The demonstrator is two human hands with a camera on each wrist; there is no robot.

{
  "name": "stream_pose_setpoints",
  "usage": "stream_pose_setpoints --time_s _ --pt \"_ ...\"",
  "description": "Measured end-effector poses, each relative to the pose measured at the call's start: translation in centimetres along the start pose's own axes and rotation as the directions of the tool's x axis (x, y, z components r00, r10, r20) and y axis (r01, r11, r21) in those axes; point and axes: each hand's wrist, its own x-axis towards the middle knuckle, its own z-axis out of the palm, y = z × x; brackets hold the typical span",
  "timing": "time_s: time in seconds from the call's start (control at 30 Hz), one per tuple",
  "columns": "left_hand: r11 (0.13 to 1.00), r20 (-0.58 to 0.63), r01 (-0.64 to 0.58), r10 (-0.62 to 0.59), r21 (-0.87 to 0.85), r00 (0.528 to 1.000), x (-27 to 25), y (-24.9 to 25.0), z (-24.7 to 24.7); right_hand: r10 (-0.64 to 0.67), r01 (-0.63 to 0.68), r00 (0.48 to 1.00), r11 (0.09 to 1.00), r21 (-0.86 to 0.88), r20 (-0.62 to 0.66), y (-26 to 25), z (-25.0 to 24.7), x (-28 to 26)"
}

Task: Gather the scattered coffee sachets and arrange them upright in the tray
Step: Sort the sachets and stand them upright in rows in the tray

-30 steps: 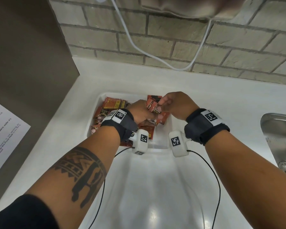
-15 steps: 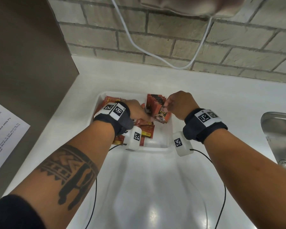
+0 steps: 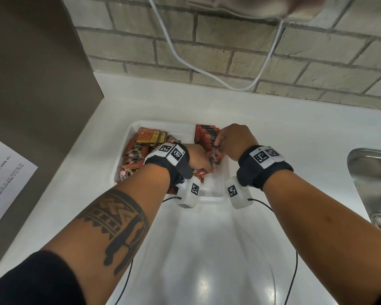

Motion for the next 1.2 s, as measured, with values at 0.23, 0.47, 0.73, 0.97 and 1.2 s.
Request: stream_pose_setpoints --time_s 0.23,0.47,0.73,0.97,1.2 --pt "0.999 -0.012 -0.002 0.001 -0.045 1.000 0.3 -0.1 0.2 -0.029 0.030 0.999 0.999 0.021 -0.019 -0.2 0.0 0.2" --pt "0.999 -0.009 0.013 -0.013 -0.040 1.000 -0.2 0.0 0.1 -0.021 0.022 1.000 0.998 0.062 -0.021 -0.2 0.4 0.1" --pt "0.997 -0.007 0.000 -0.001 -0.083 1.000 -0.5 0.0 0.1 -0.019 0.020 1.000 0.997 0.076 -0.021 -0.1 0.4 0.1" --pt "0.996 0.003 -0.010 0.010 -0.093 1.000 -1.6 0.3 -0.2 -0.030 0.033 0.999 0.996 0.087 -0.041 0.2 0.1 -0.4" --pt "0.652 0.008 -0.055 0.094 -0.756 0.996 -2.6 -2.1 -1.1 -0.082 0.100 0.995 0.927 0.361 -0.063 0.1 -1.3 -2.4"
